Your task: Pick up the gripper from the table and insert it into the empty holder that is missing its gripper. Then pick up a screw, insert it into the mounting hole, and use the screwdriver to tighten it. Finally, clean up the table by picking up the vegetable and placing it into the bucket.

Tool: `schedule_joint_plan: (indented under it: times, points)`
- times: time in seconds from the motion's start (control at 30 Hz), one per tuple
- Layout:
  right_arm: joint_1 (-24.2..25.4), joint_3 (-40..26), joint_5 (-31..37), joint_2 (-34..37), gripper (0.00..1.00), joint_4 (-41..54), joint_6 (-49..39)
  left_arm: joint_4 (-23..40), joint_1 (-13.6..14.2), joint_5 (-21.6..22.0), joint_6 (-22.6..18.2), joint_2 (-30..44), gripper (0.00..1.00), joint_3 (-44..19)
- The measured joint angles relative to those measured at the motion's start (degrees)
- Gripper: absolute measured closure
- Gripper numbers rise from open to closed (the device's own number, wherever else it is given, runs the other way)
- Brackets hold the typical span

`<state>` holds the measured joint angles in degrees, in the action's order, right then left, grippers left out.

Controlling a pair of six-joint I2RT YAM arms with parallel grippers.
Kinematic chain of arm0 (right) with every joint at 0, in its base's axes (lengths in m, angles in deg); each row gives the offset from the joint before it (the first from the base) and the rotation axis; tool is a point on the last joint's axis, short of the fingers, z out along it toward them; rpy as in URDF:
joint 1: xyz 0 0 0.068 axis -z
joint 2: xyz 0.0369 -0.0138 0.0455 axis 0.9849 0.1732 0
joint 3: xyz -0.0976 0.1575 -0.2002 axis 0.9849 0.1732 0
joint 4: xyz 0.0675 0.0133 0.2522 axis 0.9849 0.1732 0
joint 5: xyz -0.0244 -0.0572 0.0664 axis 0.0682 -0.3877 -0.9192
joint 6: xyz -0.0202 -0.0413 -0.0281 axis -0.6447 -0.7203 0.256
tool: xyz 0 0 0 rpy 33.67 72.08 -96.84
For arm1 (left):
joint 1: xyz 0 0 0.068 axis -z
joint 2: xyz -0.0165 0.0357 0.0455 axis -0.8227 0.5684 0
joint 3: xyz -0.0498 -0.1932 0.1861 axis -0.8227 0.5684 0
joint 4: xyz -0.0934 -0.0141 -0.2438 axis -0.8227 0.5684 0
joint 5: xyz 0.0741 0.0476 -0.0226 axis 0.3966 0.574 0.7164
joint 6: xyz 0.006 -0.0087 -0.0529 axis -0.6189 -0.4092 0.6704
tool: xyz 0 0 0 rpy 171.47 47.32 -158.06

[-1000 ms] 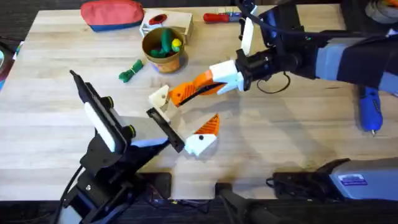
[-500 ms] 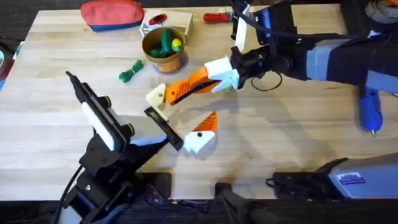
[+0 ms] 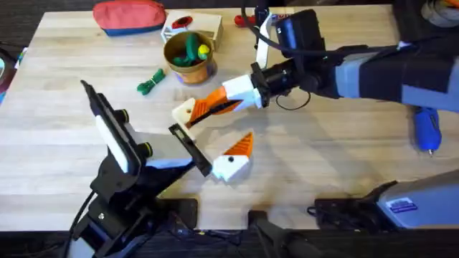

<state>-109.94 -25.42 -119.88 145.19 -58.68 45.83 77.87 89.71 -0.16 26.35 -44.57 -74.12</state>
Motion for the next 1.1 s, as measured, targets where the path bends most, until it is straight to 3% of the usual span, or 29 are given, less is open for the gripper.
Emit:
schedule_joint_plan:
  times: [0.1, 0.67, 0.87, 1.1]
  points:
    - [0.07, 0.0, -0.14, 1.2, 0.998, -2.03, 0.51, -0.07, -0.04, -2.26, 0.64, 0.02, 0.015, 0.0]
    - [-0.35, 0.0, -0.32, 1.65, 0.974, -2.98, 0.91, -0.07, -0.22, -2.4, 1.33, 0.0, 0.015, 0.0]
    - [-0.72, 0.0, -1.57, 1.93, 0.717, -3.66, 0.8, -0.27, 0.35, -4.76, 2.37, 0.0, 0.015, 0.0]
    - [-1.46, 0.0, -3.55, 2.37, 0.53, -3.55, 0.62, -0.33, 0.87, -6.75, 2.55, 0.0, 0.015, -0.02]
